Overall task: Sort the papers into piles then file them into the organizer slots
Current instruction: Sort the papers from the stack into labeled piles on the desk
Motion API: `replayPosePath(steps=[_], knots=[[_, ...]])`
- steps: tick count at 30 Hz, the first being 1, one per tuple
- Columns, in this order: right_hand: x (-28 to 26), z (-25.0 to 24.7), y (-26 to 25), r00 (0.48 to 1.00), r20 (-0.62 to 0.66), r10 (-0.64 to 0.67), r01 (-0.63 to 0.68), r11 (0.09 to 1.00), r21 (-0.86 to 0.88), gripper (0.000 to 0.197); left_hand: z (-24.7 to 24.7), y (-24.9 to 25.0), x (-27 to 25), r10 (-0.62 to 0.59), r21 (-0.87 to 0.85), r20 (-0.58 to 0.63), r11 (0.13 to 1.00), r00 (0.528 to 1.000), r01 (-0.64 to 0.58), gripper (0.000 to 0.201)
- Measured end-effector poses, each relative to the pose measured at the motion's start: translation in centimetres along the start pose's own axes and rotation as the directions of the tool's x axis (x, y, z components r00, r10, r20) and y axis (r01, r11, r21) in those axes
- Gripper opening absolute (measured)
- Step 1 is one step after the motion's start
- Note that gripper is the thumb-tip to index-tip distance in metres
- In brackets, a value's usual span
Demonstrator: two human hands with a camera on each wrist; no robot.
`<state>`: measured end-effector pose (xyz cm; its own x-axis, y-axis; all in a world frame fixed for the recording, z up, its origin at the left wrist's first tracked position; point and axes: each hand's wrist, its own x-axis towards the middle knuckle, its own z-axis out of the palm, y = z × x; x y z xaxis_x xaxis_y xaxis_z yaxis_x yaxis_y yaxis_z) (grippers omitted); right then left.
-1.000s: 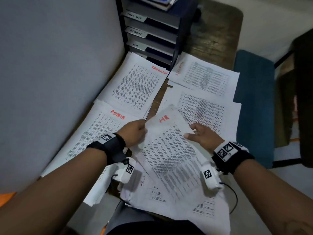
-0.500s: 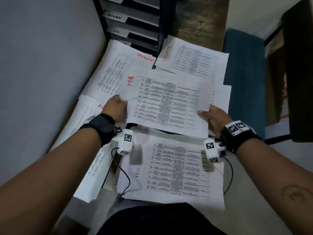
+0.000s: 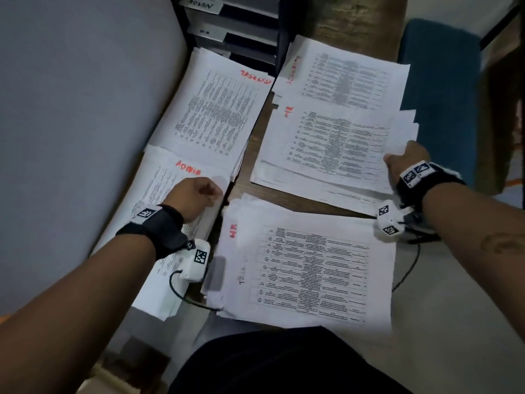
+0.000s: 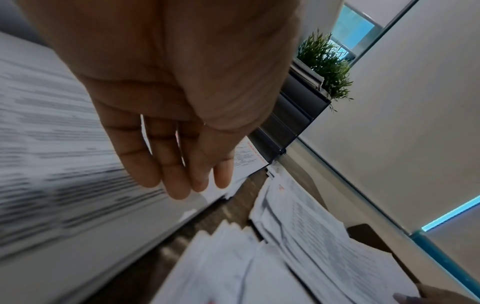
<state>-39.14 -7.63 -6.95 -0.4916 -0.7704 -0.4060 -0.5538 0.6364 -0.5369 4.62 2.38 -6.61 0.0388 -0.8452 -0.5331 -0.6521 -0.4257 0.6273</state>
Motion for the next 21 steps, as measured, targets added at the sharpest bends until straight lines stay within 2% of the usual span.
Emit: replayPosePath(steps=[3,4,5,6,7,8,9,10,12,14,16,17,18,21], knots=[[-0.2,0.4,0.6,1.0,-0.006,0.005,-0.006,0.989,-0.151,0.043,0.0,-2.1,-1.7,-0.049,0.02,-0.011,0.999,0.999,0.049,0.018],[-0.5,0.6,0.7,1.0,-0.016,-0.005,0.003,0.991,-0.132,0.04,0.2,-2.6,-2.1,-0.058,0.009,-0.021,0.998,0.998,0.058,0.016],[-0.9,0.8,0.5,0.999,-0.029,-0.025,0.017,0.968,-0.25,0.039,0.5,-2.9,-2.5,-0.067,0.002,-0.031,0.998,0.997,0.067,0.014],[-1.4,1.1,0.1,0.996,-0.085,-0.039,0.007,0.936,-0.353,0.044,0.8,-2.9,-2.9,-0.067,0.004,-0.036,0.998,0.997,0.067,0.011],[-1.8,1.3,-0.3,0.986,-0.143,-0.08,0.027,0.942,-0.335,0.055,1.2,-2.7,-3.3,-0.067,0.014,-0.026,0.998,0.997,0.068,0.007],[-2.3,1.5,-0.8,0.979,-0.149,-0.142,0.081,0.93,-0.357,0.065,1.6,-2.6,-3.7,-0.067,0.017,-0.002,0.998,0.998,0.067,0.005],[-2.6,2.1,-1.3,0.964,-0.113,-0.242,0.184,0.908,-0.378,0.067,2.1,-2.3,-4.0,-0.073,0.02,0.034,0.997,0.997,0.072,0.004],[-3.2,2.7,-1.8,0.941,-0.026,-0.336,0.302,0.876,-0.376,0.058,2.6,-2.1,-4.3,-0.084,0.035,0.068,0.996,0.994,0.082,0.004],[-5.6,4.1,-3.0,0.873,0.26,-0.413,0.484,0.802,-0.349,0.025,3.3,-1.8,-4.7,-0.107,0.092,0.094,0.991,0.99,0.099,0.006],[-8.8,5.6,-3.4,0.75,0.526,-0.4,0.597,0.752,-0.28,0.004,3.6,-1.4,-5.1,-0.105,0.17,0.081,0.981,0.991,0.091,0.008],[-11.6,7.2,-3.4,0.619,0.674,-0.405,0.699,0.675,-0.236,0.004,3.7,-0.9,-5.7,-0.082,0.232,0.083,0.971,0.993,0.061,0.011],[-12.3,8.1,-3.0,0.579,0.706,-0.407,0.719,0.664,-0.207,0.008,3.8,-0.8,-6.1,-0.075,0.249,0.097,0.967,0.992,0.049,0.011],[-12.9,8.7,-2.6,0.565,0.722,-0.4,0.717,0.672,-0.188,0.014,3.9,-0.7,-6.4,-0.07,0.267,0.123,0.963,0.99,0.035,0.01],[-13.8,10.1,-2.0,0.596,0.705,-0.384,0.685,0.701,-0.197,0.031,4.6,-0.8,-7.3,-0.086,0.307,0.188,0.951,0.978,0.025,0.011]])
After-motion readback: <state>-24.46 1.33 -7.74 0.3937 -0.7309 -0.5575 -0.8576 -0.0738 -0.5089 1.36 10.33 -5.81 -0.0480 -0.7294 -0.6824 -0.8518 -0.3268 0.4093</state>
